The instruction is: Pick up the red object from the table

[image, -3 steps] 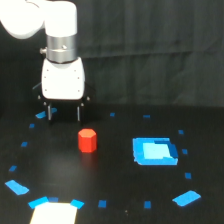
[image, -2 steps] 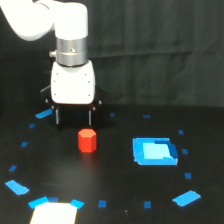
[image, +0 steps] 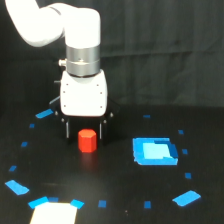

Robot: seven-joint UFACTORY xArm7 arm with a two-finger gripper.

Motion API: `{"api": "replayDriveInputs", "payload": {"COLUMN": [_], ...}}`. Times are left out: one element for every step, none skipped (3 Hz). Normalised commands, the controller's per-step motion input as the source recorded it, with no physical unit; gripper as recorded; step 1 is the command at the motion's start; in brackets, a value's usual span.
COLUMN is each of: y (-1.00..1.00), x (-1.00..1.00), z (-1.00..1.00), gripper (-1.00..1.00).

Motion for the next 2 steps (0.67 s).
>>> {"api": "replayDriveInputs", "payload": {"y": [-0.42,-0.31], "x": [-0.33,-0.29], "z": [0.25,0.45], "gripper": [-1.00,-1.00]}}
